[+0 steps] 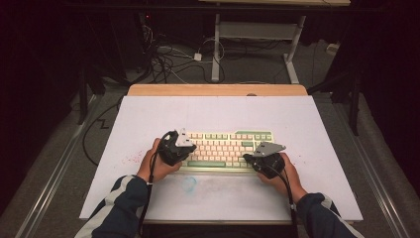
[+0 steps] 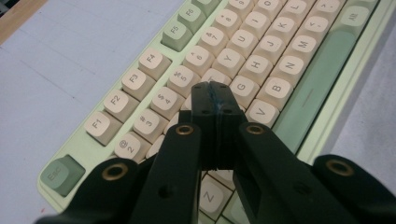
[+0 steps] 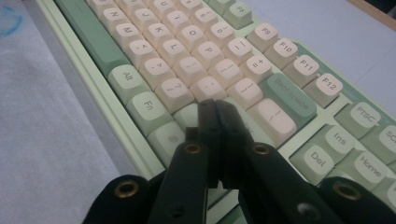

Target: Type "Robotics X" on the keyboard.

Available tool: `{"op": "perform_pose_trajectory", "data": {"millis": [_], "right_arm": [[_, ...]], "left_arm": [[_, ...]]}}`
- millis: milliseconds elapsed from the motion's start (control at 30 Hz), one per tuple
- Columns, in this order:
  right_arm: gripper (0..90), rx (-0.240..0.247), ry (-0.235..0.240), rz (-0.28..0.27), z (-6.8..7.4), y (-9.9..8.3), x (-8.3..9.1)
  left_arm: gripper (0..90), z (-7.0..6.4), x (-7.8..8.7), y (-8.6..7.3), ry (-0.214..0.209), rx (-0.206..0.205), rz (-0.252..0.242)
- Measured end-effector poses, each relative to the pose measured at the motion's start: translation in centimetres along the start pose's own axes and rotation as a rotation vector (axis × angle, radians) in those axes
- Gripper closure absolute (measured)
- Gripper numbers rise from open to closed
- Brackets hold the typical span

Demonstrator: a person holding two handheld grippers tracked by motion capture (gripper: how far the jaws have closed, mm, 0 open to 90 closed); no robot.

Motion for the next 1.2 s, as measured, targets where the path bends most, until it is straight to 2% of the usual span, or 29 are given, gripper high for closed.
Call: {"op": "perform_pose_trajectory", "data": {"millis": [300,400,733,1000,1033,1100,1133,1167,1200], "right_arm": [[90.0,-0.001,0.0,-0.001,0.0,0.0,0.0],[90.0,-0.001,0.0,-0.002,0.0,0.0,0.0],[90.0,-0.001,-0.001,-0.003,0.0,0.0,0.0],[90.0,0.006,0.004,-0.005,0.0,0.1,0.2],[90.0,0.002,0.014,-0.023,0.0,0.3,0.5],[90.0,0.0,0.014,-0.036,-0.1,0.5,0.9],[90.0,-0.001,0.016,-0.04,-0.1,0.6,1.1],[90.0,0.002,0.012,-0.043,-0.1,0.6,1.2],[90.0,0.002,0.012,-0.043,-0.1,0.6,1.2]], "left_arm": [[87.0,-0.1,-1.7,0.1,0.009,-0.019,0.023],[87.0,0.1,-2.4,-0.1,0.026,-0.037,0.036],[86.9,0.5,-3.3,-0.5,0.045,-0.048,0.06],[83.1,0.3,-2.2,0.6,0.025,-0.042,0.007],[79.7,0.2,-1.8,1.1,0.022,-0.043,-0.019],[73.9,0.2,-1.5,1.3,0.016,-0.041,-0.034],[68.2,0.1,-0.8,1.8,0.016,-0.055,-0.061],[63.0,0.1,-0.8,1.8,0.016,-0.055,-0.061],[63.0,0.2,-0.4,2.1,0.016,-0.064,-0.083]]}}
Point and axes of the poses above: each handheld gripper's, and its own axes: x roughly backward along the jaws, y roughly out of its top, z roughly to its left, the point moved 10 cm from there along -x, roughly forward along the jaws, and after that the axes turned 1 degree about z, right-handed, at the moved point
